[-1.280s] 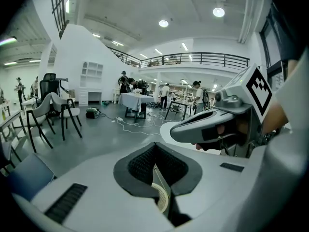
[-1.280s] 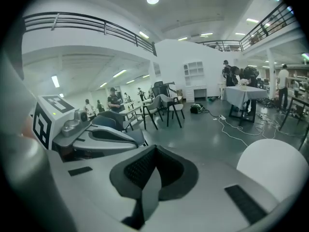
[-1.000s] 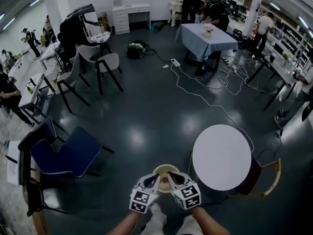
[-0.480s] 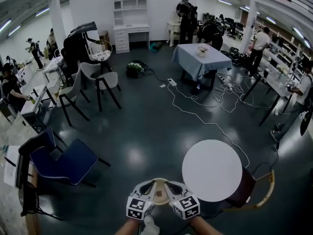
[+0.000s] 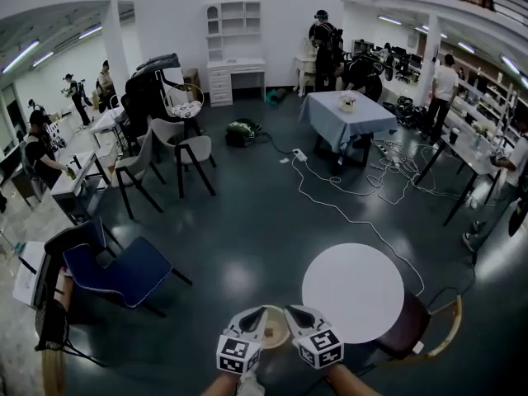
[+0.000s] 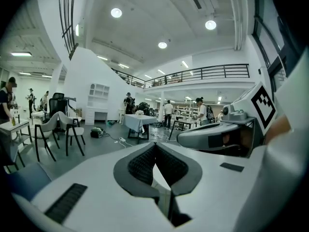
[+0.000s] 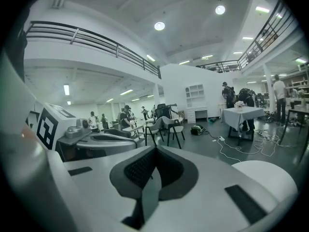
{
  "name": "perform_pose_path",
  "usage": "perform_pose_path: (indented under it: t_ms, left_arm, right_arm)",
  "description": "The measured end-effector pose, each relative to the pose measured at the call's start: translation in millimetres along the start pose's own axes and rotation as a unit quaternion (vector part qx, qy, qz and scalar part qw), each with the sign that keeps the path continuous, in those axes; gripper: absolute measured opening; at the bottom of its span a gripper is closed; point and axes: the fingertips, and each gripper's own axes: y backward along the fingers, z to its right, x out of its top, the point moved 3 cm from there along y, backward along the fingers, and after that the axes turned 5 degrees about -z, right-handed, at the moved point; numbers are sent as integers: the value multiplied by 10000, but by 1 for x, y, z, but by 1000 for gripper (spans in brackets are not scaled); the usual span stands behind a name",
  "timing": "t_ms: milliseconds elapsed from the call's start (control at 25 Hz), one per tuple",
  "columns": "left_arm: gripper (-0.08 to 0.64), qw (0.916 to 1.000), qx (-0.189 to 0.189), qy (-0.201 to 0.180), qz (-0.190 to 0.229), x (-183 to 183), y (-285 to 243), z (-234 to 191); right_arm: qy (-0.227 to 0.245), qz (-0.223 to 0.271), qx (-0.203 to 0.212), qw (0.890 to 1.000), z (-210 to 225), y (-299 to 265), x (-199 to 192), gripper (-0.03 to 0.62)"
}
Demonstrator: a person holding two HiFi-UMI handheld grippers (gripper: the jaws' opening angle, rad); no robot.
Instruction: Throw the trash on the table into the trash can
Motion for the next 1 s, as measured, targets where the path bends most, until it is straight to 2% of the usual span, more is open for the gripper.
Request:
perform_pose_path:
  t_ms: [640,1000]
  left_arm:
    - [15,9980,60,-356,516,36,53,155]
    - [15,9965,151,-392,724,37,75,242]
  right_arm:
    - [109,652,-32,9978,-1,167,1,18]
    - [146,837,-3,9964,-1,254,-19,18]
